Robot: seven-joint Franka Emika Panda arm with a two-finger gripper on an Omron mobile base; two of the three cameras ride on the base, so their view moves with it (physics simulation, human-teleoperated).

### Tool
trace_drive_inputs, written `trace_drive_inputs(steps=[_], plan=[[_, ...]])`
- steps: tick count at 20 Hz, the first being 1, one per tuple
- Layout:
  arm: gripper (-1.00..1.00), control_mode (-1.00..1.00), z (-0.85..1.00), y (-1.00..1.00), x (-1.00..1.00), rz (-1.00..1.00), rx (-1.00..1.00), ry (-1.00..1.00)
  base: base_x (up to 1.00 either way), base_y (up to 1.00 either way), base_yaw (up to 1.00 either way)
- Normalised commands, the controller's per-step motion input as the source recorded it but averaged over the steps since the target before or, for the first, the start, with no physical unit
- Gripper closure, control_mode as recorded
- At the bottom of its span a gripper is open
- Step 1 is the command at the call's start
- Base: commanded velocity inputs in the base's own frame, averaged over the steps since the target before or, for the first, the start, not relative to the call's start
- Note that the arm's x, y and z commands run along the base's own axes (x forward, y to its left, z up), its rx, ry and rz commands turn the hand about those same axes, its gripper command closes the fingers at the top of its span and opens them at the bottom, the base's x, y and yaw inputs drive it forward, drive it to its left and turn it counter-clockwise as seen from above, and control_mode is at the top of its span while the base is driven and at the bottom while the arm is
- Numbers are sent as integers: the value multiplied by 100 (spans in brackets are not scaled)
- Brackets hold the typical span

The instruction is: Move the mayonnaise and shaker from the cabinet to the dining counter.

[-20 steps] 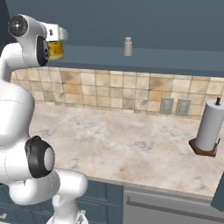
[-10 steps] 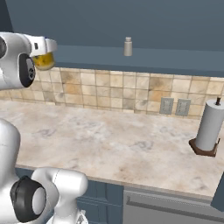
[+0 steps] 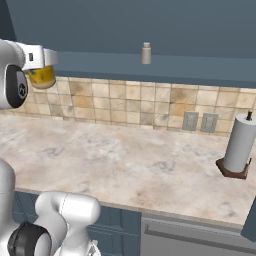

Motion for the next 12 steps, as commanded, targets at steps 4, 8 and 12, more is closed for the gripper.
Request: trace_drive_inputs(steps=[4, 8, 12], plan=[[100, -100, -1, -46, -22, 0, 0, 4, 0, 0, 0], [100, -100, -6, -45, -19, 0, 0, 0, 0, 0, 0], [100, -100, -23, -33, -18, 0, 0, 0, 0, 0, 0]])
